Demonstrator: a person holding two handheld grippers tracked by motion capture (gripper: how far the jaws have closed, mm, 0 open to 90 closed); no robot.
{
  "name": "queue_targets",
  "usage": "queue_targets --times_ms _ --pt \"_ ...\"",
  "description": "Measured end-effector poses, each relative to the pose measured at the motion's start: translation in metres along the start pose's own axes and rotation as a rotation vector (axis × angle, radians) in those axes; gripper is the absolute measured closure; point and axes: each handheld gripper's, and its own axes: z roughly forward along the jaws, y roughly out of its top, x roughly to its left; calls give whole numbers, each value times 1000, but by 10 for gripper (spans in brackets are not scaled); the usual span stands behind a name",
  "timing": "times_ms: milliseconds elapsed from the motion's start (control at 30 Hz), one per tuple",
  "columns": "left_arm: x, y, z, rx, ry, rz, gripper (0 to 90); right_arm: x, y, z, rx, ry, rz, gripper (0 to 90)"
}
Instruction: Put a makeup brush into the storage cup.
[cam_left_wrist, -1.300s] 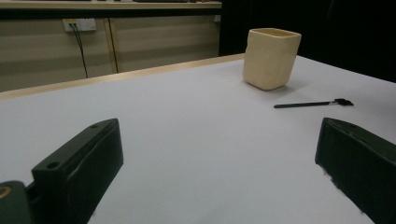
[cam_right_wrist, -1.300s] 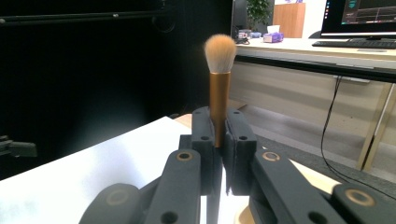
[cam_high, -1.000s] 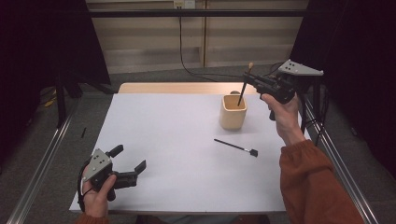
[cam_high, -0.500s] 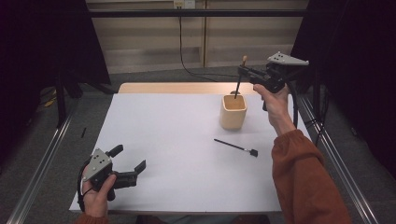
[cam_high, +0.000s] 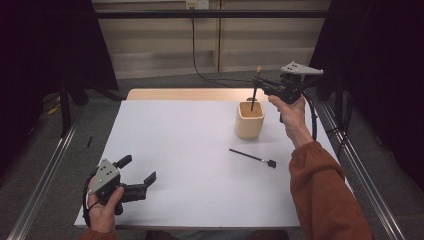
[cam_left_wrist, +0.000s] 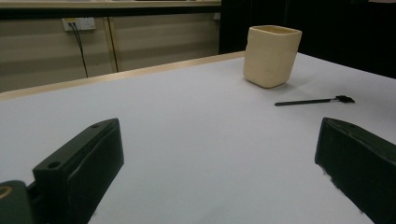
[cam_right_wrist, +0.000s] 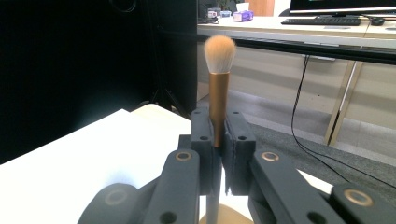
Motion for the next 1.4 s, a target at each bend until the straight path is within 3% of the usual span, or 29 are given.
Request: queue_targets --times_ms 567,1400 --pt "1 0 0 0 -4 -3 13 -8 -32 7 47 -22 35 838" --pt "6 -2 1 3 -3 -25 13 -9 -63 14 88 -8 58 836"
